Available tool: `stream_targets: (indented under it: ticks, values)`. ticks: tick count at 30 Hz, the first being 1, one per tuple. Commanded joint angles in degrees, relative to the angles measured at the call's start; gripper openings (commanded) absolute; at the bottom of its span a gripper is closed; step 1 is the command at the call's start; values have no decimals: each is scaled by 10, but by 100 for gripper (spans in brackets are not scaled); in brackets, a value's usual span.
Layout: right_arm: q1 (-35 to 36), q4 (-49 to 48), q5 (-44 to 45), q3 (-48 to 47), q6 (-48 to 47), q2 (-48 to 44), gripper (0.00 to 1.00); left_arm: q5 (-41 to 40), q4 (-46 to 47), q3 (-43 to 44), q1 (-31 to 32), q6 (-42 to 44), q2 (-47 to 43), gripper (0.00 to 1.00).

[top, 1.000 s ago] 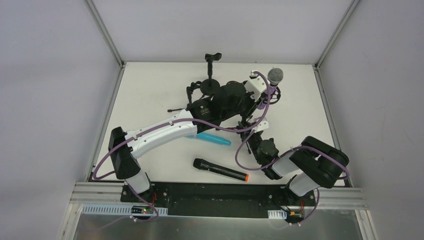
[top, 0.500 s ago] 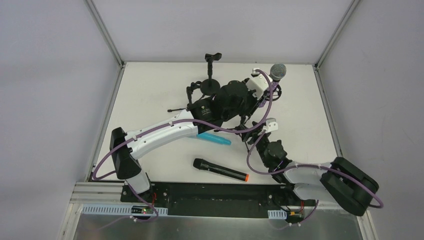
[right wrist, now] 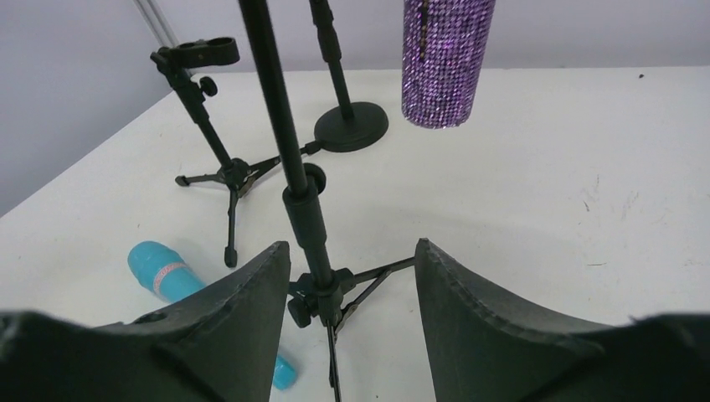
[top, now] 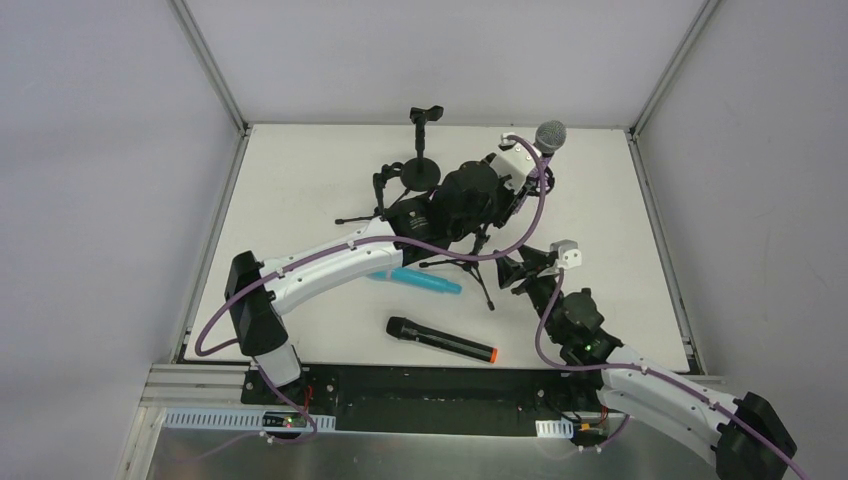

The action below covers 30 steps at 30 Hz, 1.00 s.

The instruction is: Attach the microphones to the stand

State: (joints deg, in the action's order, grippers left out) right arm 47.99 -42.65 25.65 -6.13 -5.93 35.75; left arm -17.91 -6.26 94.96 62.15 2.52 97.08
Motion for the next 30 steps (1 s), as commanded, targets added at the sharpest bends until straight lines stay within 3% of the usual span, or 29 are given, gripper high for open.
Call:
stream_targets:
  ticks: [1, 10, 24, 30]
  values:
    - [-1, 12, -64, -38, -26, 20, 59, -26, 60, -16, -8, -17, -36, 0]
    - [-1, -91, -126, -99, -25, 143, 57, -20, 84, -38, -10, -21, -52, 0]
    - [-1, -175, -15, -175, -52, 270, 52, 5, 92, -50, -17, -41, -64, 0]
    - [-1, -212, 20, -185, -67, 301, 40, 8, 93, -52, -18, -45, -65, 0]
